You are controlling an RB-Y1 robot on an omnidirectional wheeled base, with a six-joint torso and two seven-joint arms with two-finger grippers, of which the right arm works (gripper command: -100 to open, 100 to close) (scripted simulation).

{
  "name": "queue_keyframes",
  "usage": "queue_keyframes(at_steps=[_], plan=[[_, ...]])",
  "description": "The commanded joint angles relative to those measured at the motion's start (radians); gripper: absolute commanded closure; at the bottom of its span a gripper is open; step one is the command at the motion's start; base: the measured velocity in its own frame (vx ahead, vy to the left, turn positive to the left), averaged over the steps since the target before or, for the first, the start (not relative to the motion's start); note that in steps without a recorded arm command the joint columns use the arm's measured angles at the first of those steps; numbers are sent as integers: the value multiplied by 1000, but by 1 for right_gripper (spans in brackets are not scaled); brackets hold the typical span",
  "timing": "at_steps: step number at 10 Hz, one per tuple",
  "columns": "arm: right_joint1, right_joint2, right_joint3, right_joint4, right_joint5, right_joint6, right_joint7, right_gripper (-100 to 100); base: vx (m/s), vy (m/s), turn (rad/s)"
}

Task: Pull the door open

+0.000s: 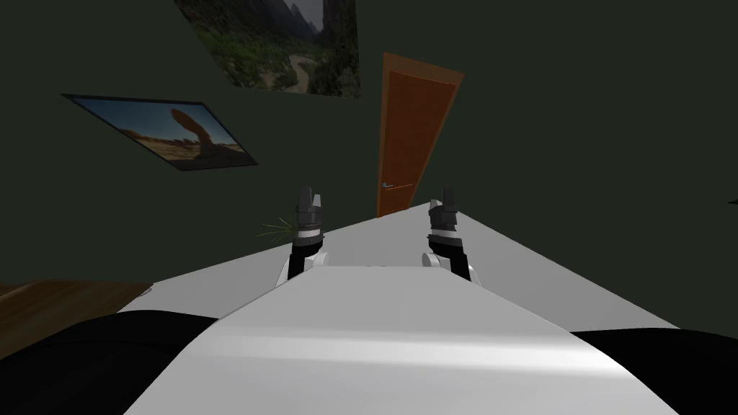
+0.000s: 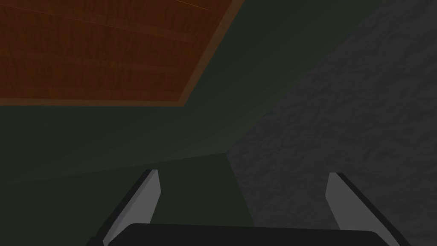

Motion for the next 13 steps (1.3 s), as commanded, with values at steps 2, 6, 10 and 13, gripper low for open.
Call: queue_keyframes(at_steps=[2, 6, 10, 13], plan=[[-23, -19, -1, 61, -5, -17, -11, -100, 78, -45, 64], [-57, -43, -2, 151, -12, -42, -26, -100, 96, -18, 53], [-87, -60, -3, 229, -19, -64, -39, -100, 85, -38, 47], [-112, -73, -4, 295, -24, -82, -51, -100, 85, -37, 48]])
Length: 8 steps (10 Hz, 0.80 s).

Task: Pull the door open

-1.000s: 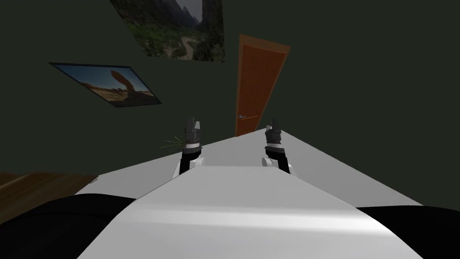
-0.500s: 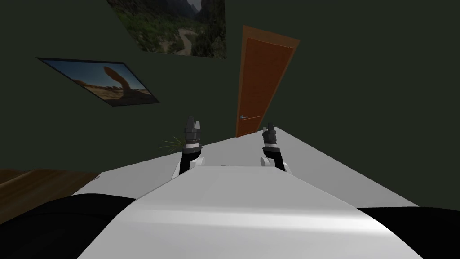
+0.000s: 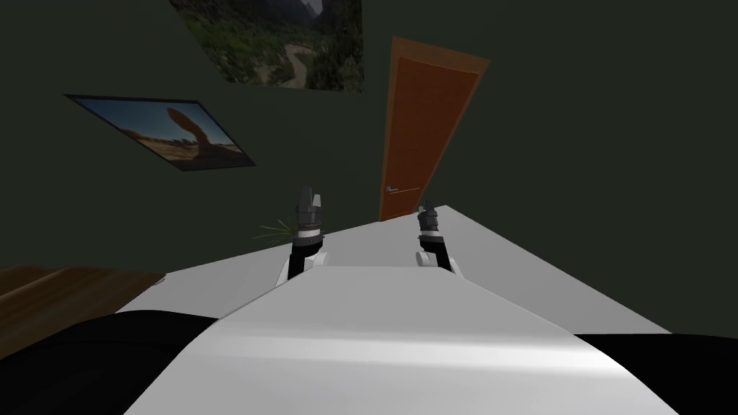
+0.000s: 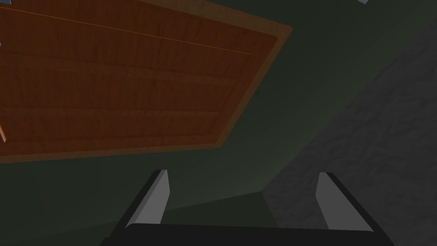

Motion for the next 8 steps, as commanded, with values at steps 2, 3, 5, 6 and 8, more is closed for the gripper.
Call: queue_keyframes(at_steps=[2, 3, 5, 6, 8], plan=[[-26, -11, -1, 66, -5, -18, -11, -100, 85, -25, 58], [-35, -15, -1, 91, -7, -25, -16, -100, 86, -38, 65], [-54, -24, -2, 142, -11, -39, -24, -100, 99, -37, 61], [-65, -28, -2, 168, -13, -47, -29, -100, 92, -54, 56], [-86, -36, -3, 224, -18, -62, -38, -100, 85, -52, 65]])
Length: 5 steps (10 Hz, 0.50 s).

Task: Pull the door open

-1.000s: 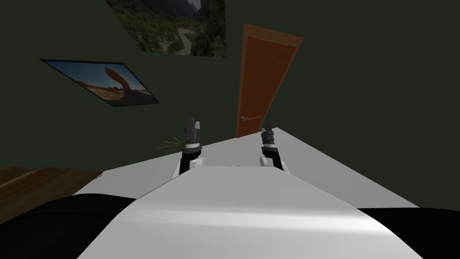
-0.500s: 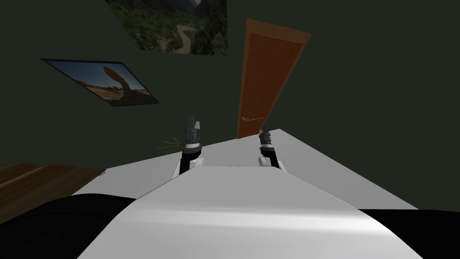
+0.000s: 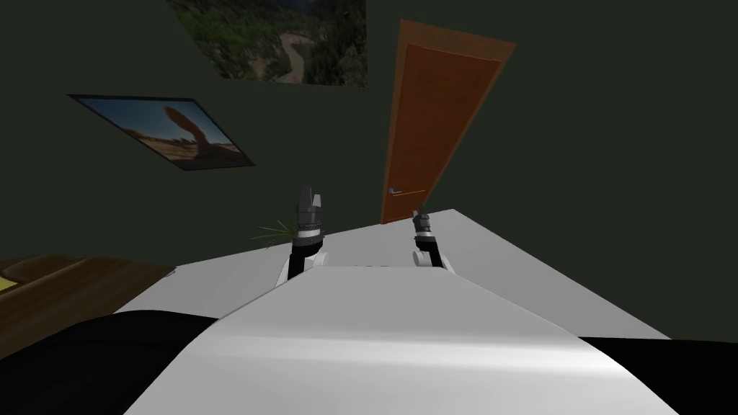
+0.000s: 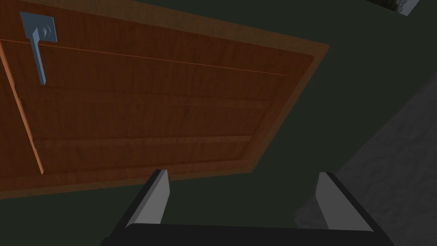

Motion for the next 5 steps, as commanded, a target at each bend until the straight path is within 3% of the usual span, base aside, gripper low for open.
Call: queue_keyframes(at_steps=[1, 5], plan=[[-19, -7, -1, 45, -4, -10, -9, -100, 95, -58, 68], [-64, -22, -3, 161, -13, -42, -29, -100, 91, -53, 67]])
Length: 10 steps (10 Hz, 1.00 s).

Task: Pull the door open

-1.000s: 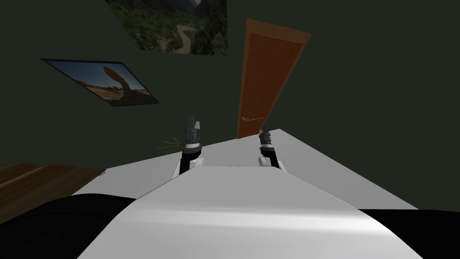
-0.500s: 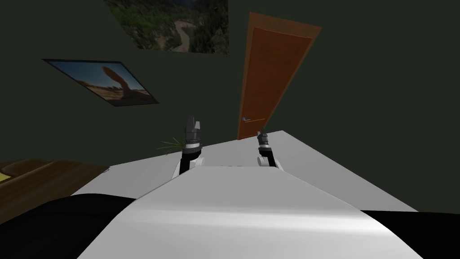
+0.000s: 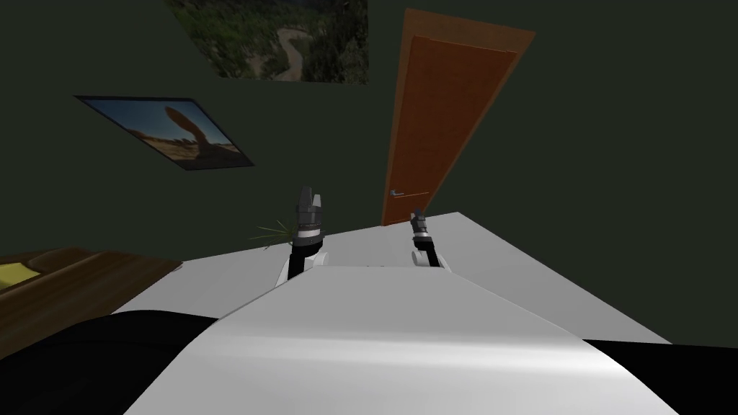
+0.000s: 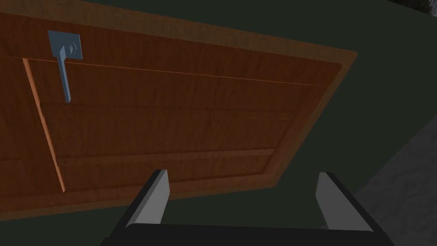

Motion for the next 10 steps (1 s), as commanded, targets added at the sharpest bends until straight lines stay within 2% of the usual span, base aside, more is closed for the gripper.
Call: queue_keyframes(at_steps=[1, 3, 10], plan=[[-19, -3, 1, 49, -3, -14, -7, -100, 90, -50, 65], [-30, -7, 1, 78, -5, -23, -12, -100, 75, -44, 49], [-111, -31, -2, 292, -23, -82, -49, -100, 80, -53, 67]])
